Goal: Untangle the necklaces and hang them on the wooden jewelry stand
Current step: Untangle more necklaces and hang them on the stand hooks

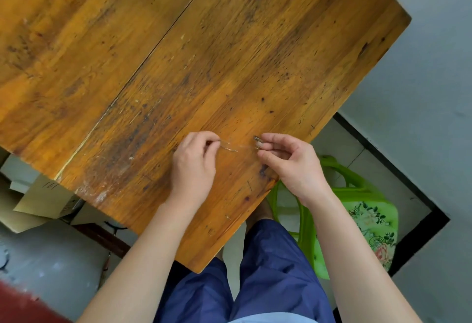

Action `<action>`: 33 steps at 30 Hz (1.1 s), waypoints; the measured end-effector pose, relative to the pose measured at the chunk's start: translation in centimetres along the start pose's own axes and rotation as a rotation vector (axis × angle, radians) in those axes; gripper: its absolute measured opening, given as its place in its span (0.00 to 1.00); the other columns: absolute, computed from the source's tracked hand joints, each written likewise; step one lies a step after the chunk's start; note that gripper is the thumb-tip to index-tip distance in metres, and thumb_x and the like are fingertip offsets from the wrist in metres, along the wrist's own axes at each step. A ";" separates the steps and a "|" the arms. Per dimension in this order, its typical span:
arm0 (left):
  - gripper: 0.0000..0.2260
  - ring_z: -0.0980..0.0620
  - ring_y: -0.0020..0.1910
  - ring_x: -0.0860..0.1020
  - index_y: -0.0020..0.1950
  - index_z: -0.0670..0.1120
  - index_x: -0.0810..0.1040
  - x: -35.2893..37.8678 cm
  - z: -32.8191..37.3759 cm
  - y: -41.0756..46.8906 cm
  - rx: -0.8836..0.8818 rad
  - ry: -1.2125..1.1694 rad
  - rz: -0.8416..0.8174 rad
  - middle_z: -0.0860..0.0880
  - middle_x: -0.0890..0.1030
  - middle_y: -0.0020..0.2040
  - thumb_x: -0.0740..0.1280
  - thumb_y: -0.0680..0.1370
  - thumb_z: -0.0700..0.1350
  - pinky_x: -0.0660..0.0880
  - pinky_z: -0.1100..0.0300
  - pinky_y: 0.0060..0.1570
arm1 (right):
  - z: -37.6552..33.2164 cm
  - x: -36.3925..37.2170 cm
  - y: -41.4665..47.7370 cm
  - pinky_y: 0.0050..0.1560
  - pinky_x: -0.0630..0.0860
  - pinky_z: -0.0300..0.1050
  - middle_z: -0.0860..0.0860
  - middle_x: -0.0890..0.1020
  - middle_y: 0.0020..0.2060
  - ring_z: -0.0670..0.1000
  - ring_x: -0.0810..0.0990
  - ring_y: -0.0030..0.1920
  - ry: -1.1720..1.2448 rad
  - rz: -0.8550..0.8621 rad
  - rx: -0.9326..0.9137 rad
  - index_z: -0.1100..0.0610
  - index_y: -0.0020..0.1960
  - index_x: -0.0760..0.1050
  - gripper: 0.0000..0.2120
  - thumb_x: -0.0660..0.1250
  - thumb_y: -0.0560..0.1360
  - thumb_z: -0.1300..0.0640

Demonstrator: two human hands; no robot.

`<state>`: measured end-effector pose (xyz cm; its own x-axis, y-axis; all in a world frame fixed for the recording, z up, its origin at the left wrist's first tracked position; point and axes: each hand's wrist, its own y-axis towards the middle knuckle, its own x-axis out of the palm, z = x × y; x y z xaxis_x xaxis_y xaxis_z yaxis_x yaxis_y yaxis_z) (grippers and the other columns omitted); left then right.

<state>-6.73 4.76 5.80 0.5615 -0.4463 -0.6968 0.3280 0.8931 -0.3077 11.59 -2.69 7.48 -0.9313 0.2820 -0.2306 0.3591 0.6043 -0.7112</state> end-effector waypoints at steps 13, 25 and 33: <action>0.06 0.60 0.44 0.78 0.52 0.50 0.83 -4.2 -1.3 2.9 -0.364 -0.396 0.118 0.57 0.82 0.46 0.70 0.77 0.42 0.79 0.59 0.50 | -1.5 4.2 2.9 0.45 0.79 0.48 0.48 0.77 0.47 0.48 0.78 0.44 -0.633 0.058 -0.501 0.53 0.59 0.81 0.10 0.69 0.78 0.54; 0.06 0.60 0.42 0.77 0.50 0.52 0.83 -5.7 -2.4 2.1 -0.395 -0.386 0.186 0.55 0.81 0.43 0.69 0.77 0.42 0.74 0.69 0.43 | -4.4 10.7 8.0 0.38 0.71 0.51 0.55 0.75 0.45 0.56 0.75 0.42 -0.825 0.033 -0.901 0.52 0.59 0.82 0.11 0.68 0.78 0.51; 0.06 0.62 0.45 0.78 0.54 0.50 0.81 -6.1 -3.1 2.9 -0.317 -0.307 0.204 0.57 0.81 0.46 0.70 0.78 0.44 0.74 0.72 0.46 | -3.1 6.9 5.5 0.33 0.73 0.48 0.52 0.71 0.40 0.52 0.70 0.36 -0.826 0.041 -0.801 0.60 0.45 0.76 0.14 0.61 0.82 0.52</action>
<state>-11.50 10.23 7.15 0.8039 -0.2137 -0.5550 -0.0327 0.9159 -0.4000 7.36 4.87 4.06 -0.5674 -0.0829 -0.8193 0.0505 0.9895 -0.1351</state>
